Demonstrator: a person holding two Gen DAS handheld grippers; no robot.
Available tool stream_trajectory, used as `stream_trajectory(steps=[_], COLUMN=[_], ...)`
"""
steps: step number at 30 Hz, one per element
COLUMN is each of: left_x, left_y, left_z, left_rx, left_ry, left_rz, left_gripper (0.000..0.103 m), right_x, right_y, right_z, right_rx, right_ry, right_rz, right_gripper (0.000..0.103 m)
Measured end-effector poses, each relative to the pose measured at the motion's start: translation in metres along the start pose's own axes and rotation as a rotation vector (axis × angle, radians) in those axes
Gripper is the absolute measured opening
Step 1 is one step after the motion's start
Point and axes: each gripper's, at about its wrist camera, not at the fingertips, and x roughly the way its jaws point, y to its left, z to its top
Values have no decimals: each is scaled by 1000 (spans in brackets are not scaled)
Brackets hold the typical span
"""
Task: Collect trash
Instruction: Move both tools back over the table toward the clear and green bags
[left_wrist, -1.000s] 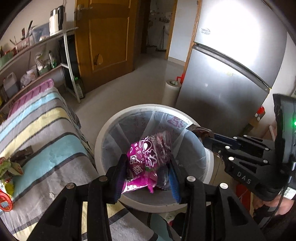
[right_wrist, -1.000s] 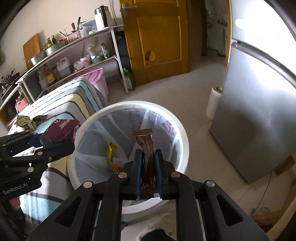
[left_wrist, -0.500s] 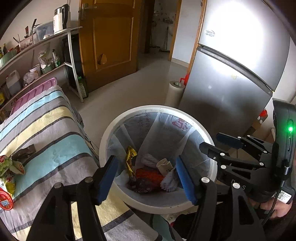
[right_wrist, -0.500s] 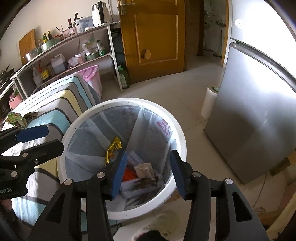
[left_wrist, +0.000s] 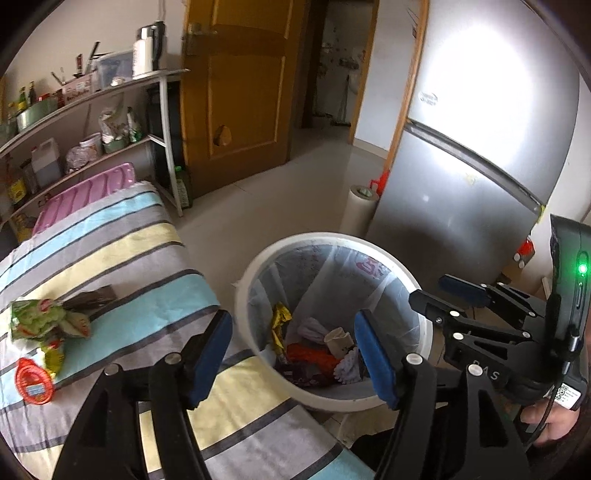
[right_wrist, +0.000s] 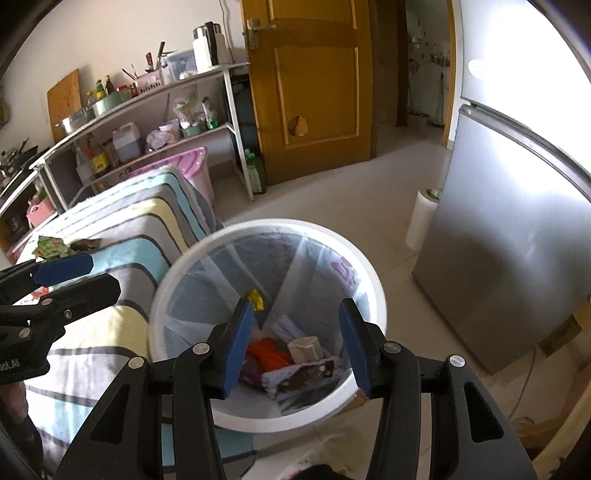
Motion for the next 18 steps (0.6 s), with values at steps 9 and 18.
stream_trajectory(steps=[9, 18], left_x=[-34, -64], left_y=[32, 73], left_z=[-7, -23], left_rx=[-51, -119], left_ry=[-62, -98], left_rz=[53, 117], left_gripper=[73, 74], right_x=[-19, -27], right_y=[35, 79], right_z=[9, 13], right_rx=[-28, -72], right_ry=[-54, -87], right_rz=[48, 124], right_gripper=[49, 49])
